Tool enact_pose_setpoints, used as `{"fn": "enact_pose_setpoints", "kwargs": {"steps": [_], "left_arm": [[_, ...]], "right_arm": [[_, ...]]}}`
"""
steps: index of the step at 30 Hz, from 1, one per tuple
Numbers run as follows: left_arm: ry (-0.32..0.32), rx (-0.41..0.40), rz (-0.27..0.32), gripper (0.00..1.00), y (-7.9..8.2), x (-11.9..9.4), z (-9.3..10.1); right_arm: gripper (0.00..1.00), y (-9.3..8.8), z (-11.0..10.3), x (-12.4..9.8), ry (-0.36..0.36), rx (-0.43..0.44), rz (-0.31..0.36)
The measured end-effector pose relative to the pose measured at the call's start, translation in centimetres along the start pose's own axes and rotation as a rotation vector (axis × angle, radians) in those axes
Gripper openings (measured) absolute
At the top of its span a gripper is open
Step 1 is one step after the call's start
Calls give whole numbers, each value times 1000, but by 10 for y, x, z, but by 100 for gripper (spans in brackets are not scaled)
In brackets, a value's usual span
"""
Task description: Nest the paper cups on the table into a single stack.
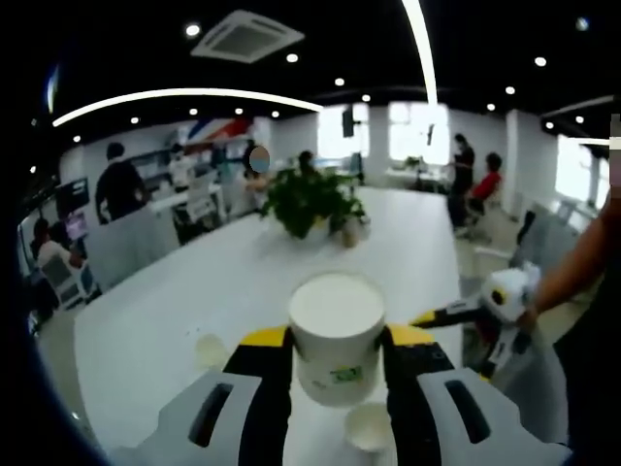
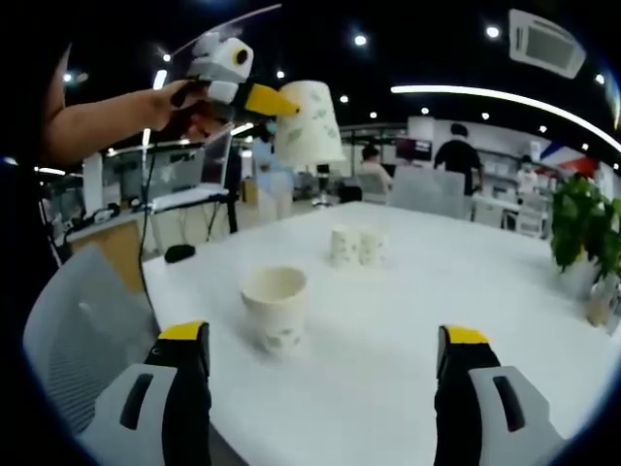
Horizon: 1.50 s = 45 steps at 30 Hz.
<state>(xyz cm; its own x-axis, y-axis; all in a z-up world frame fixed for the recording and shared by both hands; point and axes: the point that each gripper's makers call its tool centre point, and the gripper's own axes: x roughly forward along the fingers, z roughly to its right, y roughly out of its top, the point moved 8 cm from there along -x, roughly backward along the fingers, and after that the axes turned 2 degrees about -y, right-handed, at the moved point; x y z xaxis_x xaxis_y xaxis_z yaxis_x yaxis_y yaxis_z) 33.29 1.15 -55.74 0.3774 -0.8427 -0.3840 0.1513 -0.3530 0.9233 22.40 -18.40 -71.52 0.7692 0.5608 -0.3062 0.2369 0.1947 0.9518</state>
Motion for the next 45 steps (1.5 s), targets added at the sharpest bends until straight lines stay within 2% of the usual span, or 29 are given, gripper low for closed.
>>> {"fn": "enact_pose_setpoints", "kwargs": {"steps": [2, 13, 17, 21, 23, 25, 28, 30, 32, 35, 40, 42, 45], "left_arm": [[6, 54, -33, 35, -3, -2, 5], [-29, 24, -27, 35, -12, -9, 29], [-28, 20, -12, 35, -13, -13, 31], [-21, 2, 23, 35, -13, -17, 30], [-10, 13, 53, 35, -12, -22, 29], [2, 1, 95, 35, -10, -26, 29], [18, -44, 159, 35, -7, -32, 26], [23, -67, 189, 35, -7, -36, 26], [30, -80, 216, 35, -5, -39, 26], [26, -99, 264, 35, -3, -43, 30], [6, -152, 356, 35, 3, -47, 36], [-7, -183, 397, 35, 5, -49, 38], [-32, -218, 465, 35, 9, -53, 42]], "right_arm": [[95, 0, 0, 0, -1, -3, 3], [95, 0, -2, -1, 2, -4, 10], [95, 1, 0, -1, -5, -10, 0], [96, 10, 4, -3, -22, 2, 23], [96, 24, 6, -6, -24, 34, 58], [94, 38, 7, -7, 3, 42, 77], [86, 53, 3, -7, 102, 7, 2], [76, 68, -1, -8, 177, -26, -12], [68, 84, -4, -11, 223, -48, -18], [67, 107, -7, -14, 260, -56, 12], [63, 145, -13, -21, 336, 34, 119], [58, 153, -15, -23, 370, 69, 142], [57, 164, -16, -22, 402, 111, 176]]}}
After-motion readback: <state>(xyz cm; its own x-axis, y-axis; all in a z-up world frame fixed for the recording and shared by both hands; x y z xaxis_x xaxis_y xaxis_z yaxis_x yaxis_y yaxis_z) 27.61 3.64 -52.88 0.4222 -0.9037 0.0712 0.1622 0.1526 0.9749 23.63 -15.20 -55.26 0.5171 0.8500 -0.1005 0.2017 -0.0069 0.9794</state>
